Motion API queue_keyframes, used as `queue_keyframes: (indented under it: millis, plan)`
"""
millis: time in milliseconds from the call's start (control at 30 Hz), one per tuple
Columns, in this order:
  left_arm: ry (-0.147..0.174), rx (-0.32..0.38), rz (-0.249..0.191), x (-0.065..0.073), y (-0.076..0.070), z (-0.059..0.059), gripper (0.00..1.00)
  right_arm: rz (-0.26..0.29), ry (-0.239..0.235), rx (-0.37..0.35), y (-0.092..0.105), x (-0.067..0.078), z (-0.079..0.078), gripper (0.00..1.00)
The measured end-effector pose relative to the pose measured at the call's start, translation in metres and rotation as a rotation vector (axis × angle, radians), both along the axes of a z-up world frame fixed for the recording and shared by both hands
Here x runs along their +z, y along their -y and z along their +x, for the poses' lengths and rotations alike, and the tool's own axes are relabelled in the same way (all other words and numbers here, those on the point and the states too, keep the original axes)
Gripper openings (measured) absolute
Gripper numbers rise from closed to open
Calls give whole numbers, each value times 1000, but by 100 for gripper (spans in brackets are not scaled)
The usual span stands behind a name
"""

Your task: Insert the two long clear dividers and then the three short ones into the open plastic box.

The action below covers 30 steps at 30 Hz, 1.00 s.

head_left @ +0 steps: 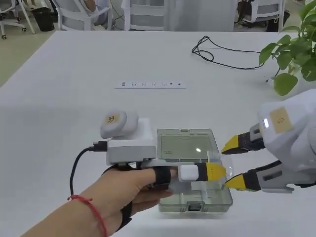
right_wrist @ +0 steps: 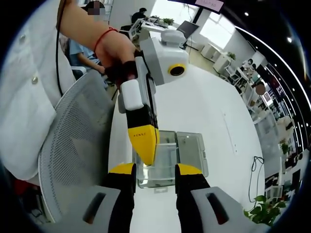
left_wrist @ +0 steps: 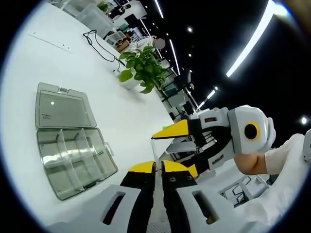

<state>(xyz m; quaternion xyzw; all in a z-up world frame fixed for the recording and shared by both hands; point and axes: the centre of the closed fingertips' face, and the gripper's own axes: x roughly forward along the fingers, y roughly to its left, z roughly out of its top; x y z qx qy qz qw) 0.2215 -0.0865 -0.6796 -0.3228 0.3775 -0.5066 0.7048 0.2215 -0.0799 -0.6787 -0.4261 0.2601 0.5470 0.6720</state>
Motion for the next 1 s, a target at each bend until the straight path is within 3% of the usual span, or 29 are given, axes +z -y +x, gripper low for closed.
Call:
queue_keyframes:
  millis: [500,633,667,700,767,833,933,1000]
  plan:
    - [-1,22,-7,-1,-3,1,0,-12,35,29,-4,0,0,35]
    - [56,9,24,-2,-5,1,0,13,30,25,-3,9,3,34]
    - [89,1,39,-3,-6,2,0,33,12,23,-3,13,3,34]
    - [153,-17,59,-4,-7,2,0,46,-2,19,-3,15,3,34]
    - [224,-49,80,-3,-8,-2,0,74,-43,15,-2,20,3,32]
    - [349,-95,109,0,-8,-6,0,95,-95,22,-2,23,-1,30]
    - [472,-164,133,2,-7,-16,0,138,-181,31,-4,29,-6,26]
    - [533,-192,145,3,-7,-19,0,157,-231,48,-6,33,-10,23]
